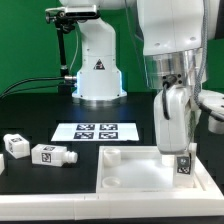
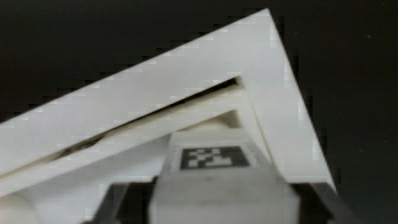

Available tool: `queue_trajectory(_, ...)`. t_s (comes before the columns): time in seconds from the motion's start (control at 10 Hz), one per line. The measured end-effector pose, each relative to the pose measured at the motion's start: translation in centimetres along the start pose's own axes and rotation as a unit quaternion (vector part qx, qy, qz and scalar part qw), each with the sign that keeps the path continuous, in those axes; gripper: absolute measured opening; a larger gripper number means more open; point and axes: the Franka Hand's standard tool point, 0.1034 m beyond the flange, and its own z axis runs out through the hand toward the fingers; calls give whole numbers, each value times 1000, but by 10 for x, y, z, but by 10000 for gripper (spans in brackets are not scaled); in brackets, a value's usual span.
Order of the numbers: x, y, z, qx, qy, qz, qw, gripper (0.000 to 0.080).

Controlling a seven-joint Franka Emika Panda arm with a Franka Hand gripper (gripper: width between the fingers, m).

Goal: Assemble one leg

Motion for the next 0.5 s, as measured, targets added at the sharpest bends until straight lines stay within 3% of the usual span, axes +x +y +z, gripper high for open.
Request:
queue_trajectory(0.1,-3,1,-2,-1,-1,-4,1000,557)
queue_trajectory(0.2,-12,3,-13,-1,-7,-17,1000,557)
queue_trajectory(0.3,-18,4,-28,-8,-13,-41,999,624)
queue_trajectory(0.4,-24,-2,-47,2,-23,-49,999,643)
queue_trajectory(0.5,-28,-4,-55,8,-27,-51,998,643)
